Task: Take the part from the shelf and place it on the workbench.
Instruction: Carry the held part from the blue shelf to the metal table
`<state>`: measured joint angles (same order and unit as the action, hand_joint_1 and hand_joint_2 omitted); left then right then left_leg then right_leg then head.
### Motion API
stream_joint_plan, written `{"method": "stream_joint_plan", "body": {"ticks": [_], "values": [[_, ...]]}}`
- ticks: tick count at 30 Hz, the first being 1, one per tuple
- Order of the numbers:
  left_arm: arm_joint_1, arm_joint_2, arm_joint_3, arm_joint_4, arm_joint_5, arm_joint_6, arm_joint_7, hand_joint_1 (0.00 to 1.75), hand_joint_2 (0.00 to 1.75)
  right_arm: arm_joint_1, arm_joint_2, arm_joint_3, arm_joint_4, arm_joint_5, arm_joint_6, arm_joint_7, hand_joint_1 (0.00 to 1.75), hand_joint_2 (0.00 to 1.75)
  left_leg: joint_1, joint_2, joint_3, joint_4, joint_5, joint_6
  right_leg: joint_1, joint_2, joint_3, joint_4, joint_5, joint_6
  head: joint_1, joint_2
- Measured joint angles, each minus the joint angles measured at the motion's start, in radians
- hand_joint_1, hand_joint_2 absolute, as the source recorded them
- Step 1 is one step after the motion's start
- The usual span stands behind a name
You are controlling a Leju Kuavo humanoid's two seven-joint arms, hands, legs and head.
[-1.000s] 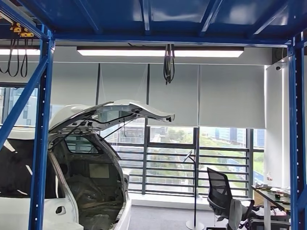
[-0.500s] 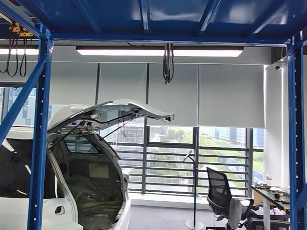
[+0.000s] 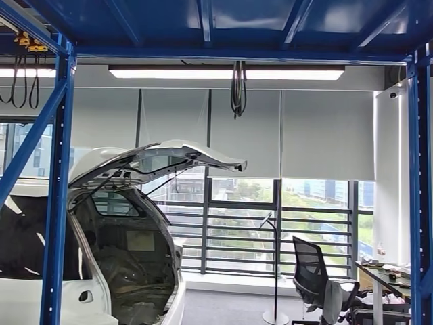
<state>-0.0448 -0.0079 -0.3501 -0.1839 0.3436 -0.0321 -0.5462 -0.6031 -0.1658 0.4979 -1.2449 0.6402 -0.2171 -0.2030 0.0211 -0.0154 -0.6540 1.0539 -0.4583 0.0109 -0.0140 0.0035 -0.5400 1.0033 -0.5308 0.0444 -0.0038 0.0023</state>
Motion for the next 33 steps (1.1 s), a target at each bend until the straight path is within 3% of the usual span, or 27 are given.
{"method": "stream_joint_plan", "body": {"ticks": [4, 7, 10, 16, 21, 28, 30, 33], "values": [[-0.003, 0.002, 0.012, 0.000, 0.008, 0.025, 0.009, 0.00, 0.00, 0.079, 0.037, 0.024, -0.206, -0.519, 0.232, -0.076, 1.75, 1.75, 0.000, 0.000, 0.000, 0.000, -0.001, -0.002, 0.000, 0.000, -0.002, 0.001, -0.002, -0.001, 0.000, 0.000], [-0.002, 0.002, 0.015, 0.000, 0.008, 0.028, 0.009, 0.00, 0.00, 0.103, 0.039, 0.060, -0.277, -0.671, 0.371, -0.088, 1.75, 1.75, 0.000, 0.000, 0.000, 0.000, -0.001, -0.002, 0.000, 0.000, -0.001, 0.001, -0.003, -0.002, 0.000, 0.000], [-0.002, 0.003, 0.016, 0.000, 0.005, 0.028, 0.011, 0.00, 0.00, 0.125, 0.038, 0.094, -0.314, -0.720, 0.445, -0.113, 1.75, 1.75, 0.000, 0.000, 0.000, 0.000, -0.001, -0.002, 0.000, 0.000, -0.001, 0.001, -0.003, -0.002, 0.000, 0.000], [-0.003, 0.004, 0.016, 0.000, 0.002, 0.028, 0.013, 0.00, 0.00, 0.137, 0.038, 0.134, -0.350, -0.744, 0.485, -0.126, 1.75, 1.75, 0.000, 0.000, 0.000, 0.000, -0.001, -0.002, 0.000, 0.000, -0.001, 0.002, -0.003, -0.002, 0.000, 0.000], [-0.005, 0.004, 0.016, 0.000, -0.003, 0.026, 0.018, 0.00, 0.00, 0.135, 0.053, 0.191, -0.363, -0.822, 0.606, -0.122, 1.75, 1.75, 0.000, 0.000, 0.000, 0.000, -0.001, -0.002, 0.000, 0.000, -0.001, 0.002, -0.003, -0.002, 0.000, 0.000], [-0.008, 0.006, 0.016, 0.000, -0.008, 0.026, 0.017, 0.00, 0.00, 0.099, 0.100, 0.276, -0.362, -0.864, 0.638, -0.106, 1.75, 1.75, -0.004, 0.000, 0.003, -0.003, -0.003, 0.004, -0.005, 0.000, 0.001, -0.001, -0.004, 0.005, 0.000, 0.000], [-0.007, 0.006, 0.016, 0.000, -0.007, 0.026, 0.015, 0.00, 0.00, 0.093, 0.104, 0.288, -0.363, -0.872, 0.641, -0.105, 1.75, 1.75, 0.001, 0.002, 0.012, -0.014, 0.000, 0.009, -0.006, -0.001, -0.012, 0.037, -0.030, 0.008, 0.000, 0.000], [-0.007, 0.007, 0.016, 0.000, -0.003, 0.024, 0.014, 0.00, 0.00, 0.088, 0.105, 0.301, -0.361, -0.877, 0.645, -0.104, 1.75, 1.75, 0.002, 0.004, 0.017, -0.018, 0.000, 0.013, -0.007, -0.001, -0.102, 0.218, -0.115, 0.010, 0.000, 0.000]]}}
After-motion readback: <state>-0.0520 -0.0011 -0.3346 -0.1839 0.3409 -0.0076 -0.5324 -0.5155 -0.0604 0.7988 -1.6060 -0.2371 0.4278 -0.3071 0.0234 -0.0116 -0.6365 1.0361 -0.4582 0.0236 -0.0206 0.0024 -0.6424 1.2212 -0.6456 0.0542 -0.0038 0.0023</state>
